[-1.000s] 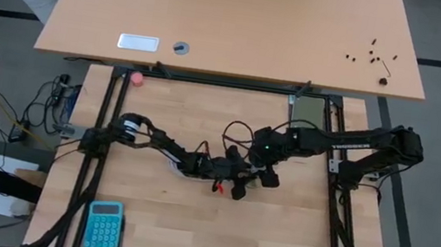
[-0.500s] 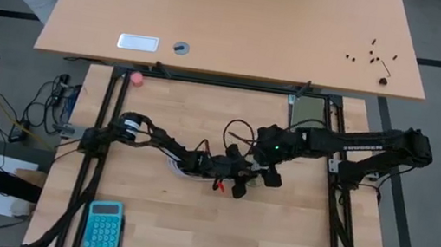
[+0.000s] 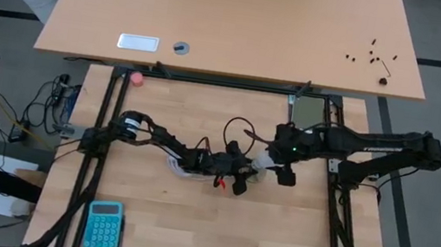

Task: Screw lightbulb
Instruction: Insert the lightbulb into the lamp holder

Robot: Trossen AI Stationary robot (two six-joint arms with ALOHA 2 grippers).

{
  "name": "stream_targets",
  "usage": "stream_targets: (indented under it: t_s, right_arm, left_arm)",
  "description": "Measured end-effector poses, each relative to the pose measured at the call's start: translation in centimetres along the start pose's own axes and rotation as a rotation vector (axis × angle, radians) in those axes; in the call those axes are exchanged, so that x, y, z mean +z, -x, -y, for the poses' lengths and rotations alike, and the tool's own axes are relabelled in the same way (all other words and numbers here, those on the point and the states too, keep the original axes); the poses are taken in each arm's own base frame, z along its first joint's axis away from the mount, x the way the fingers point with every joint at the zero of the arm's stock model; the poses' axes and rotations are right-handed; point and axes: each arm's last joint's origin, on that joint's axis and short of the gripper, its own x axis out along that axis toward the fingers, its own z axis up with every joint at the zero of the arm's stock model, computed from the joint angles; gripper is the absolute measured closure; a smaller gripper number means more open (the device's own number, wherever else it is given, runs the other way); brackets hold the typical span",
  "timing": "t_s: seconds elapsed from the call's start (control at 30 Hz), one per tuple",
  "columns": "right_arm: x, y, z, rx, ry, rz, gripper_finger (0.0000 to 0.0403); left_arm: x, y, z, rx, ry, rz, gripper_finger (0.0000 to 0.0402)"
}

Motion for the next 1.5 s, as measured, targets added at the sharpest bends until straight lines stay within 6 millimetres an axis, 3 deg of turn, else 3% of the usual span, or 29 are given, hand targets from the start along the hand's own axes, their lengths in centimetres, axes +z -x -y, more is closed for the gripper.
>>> stream_targets:
  t_s: [0.53,0.83,1.1,1.5]
  right_arm:
    - [-1.4,2.2,0.0,-0.077,0.114,-0.040,0.0054]
    - [-3.3,0.2,0.5,-0.087,0.031,-0.264,0.0054]
    - [-3.2,-0.7,0.6,-0.055,-0.029,-0.252,0.0055]
    - [-3.5,-1.1,0.0,-0.029,-0.047,-0.315,0.0056]
  left_arm:
    - [-0.2,-0.3,-0.3,0.005,0.001,0.027,0.0204]
    - [-0.3,-0.7,-0.2,0.004,-0.001,0.052,0.0204]
    - [0.6,-1.7,0.2,-0.002,-0.034,0.054,0.0204]
    - [0.3,-3.6,0.7,0.003,-0.031,0.081,0.0204]
